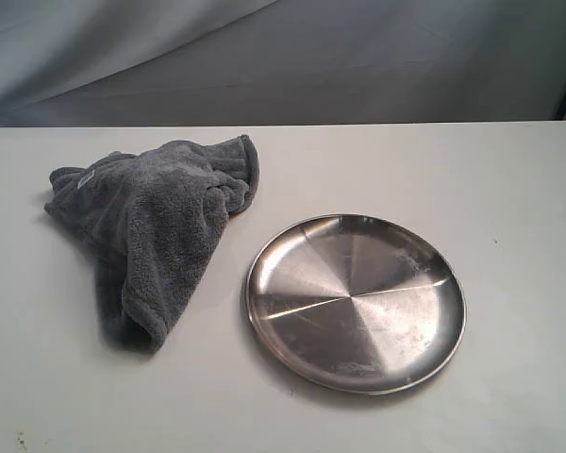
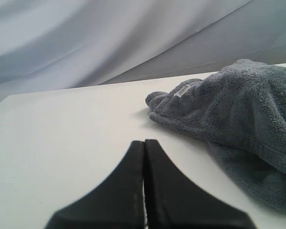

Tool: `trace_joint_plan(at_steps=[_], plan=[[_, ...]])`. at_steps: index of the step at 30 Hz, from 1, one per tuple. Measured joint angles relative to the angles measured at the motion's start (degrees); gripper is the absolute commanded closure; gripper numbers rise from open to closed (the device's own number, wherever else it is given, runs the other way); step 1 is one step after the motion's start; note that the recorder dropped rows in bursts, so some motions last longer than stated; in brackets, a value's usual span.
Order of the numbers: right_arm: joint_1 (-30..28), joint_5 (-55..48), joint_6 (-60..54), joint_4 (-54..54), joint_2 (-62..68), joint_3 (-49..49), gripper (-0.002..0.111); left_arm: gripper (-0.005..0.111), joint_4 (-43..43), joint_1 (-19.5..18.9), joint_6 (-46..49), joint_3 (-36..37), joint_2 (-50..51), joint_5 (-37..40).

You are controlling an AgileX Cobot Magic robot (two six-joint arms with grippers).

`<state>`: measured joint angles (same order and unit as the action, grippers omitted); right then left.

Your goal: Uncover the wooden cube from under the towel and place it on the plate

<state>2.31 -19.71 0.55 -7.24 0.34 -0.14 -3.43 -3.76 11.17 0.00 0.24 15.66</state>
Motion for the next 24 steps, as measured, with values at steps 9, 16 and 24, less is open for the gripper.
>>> trace_joint_plan(at_steps=[9, 16, 24], plan=[[0.0, 0.0, 0.0, 0.0, 0.0, 0.0, 0.108, 0.107, 0.0, 0.0, 0.0, 0.0, 0.0, 0.0], [0.0, 0.0, 0.0, 0.0, 0.0, 0.0, 0.108, 0.107, 0.0, 0.0, 0.0, 0.0, 0.0, 0.0], [0.0, 0.0, 0.0, 0.0, 0.0, 0.0, 0.108, 0.107, 0.15, 0.0, 0.0, 0.0, 0.0, -0.87]])
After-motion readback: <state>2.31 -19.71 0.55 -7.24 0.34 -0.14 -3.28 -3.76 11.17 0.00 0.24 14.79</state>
